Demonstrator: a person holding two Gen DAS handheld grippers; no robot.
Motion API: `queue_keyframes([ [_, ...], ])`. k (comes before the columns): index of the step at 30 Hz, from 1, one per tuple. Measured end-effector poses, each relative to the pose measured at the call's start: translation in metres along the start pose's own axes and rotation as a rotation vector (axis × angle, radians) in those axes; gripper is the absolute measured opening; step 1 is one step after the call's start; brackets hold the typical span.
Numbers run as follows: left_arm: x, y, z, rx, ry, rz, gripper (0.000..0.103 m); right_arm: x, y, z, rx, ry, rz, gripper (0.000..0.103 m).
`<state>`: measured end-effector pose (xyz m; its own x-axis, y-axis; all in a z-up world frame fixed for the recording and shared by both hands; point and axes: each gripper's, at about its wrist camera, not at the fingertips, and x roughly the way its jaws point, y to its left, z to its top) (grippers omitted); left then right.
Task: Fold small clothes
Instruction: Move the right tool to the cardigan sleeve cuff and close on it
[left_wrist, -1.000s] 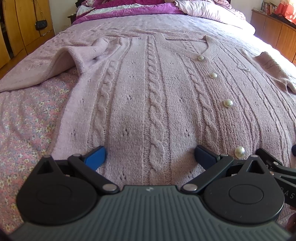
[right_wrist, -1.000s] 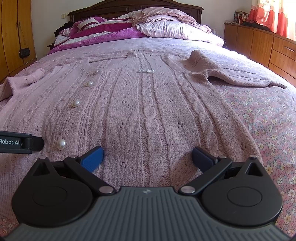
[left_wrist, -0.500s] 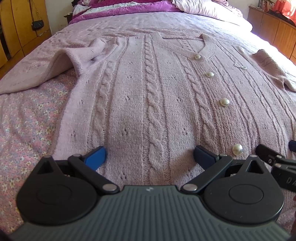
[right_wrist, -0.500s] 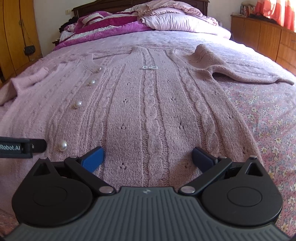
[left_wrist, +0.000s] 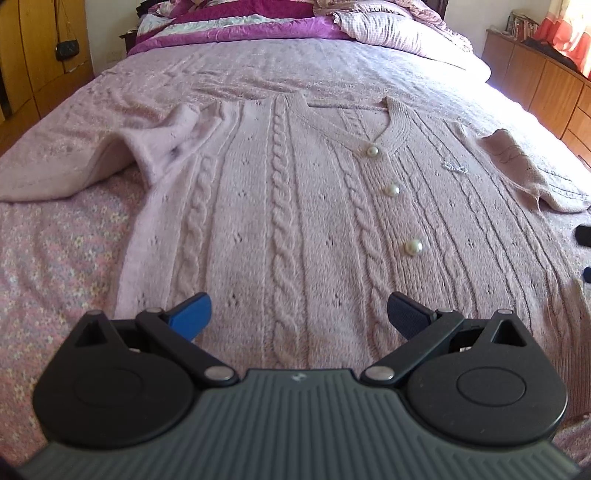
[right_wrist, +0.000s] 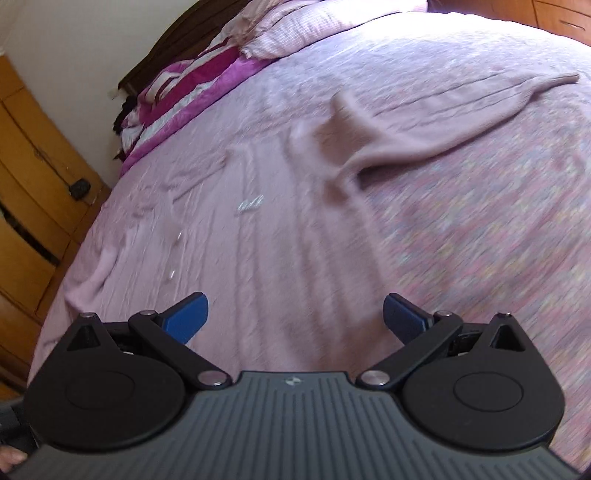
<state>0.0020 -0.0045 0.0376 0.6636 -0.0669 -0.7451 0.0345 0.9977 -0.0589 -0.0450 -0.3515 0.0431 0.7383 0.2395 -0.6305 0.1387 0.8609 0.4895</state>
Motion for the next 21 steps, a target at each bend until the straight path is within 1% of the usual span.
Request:
queue_keyframes([
  [3,0.004,-0.002,0.007,-0.020,0.013,-0.006,0.103,-0.010,-0.024,0.023,0.036,-0.031,0.000,0.103],
  [8,0.008,-0.013,0.013,-0.018,0.023,-0.007,0.103,-0.011,-0.062,0.057,0.026,-0.112,-0.060,0.103],
  [12,0.016,-0.021,0.017,-0.010,0.034,0.004,0.103,-0.001,-0.095,0.086,0.096,-0.154,-0.070,0.103],
  [17,0.032,-0.023,0.018,-0.018,0.078,0.027,0.103,0.019,-0.128,0.116,0.125,-0.221,-0.146,0.103],
  [21,0.043,-0.023,0.016,0.004,0.096,0.056,0.103,0.037,-0.155,0.136,0.156,-0.243,-0.179,0.103],
])
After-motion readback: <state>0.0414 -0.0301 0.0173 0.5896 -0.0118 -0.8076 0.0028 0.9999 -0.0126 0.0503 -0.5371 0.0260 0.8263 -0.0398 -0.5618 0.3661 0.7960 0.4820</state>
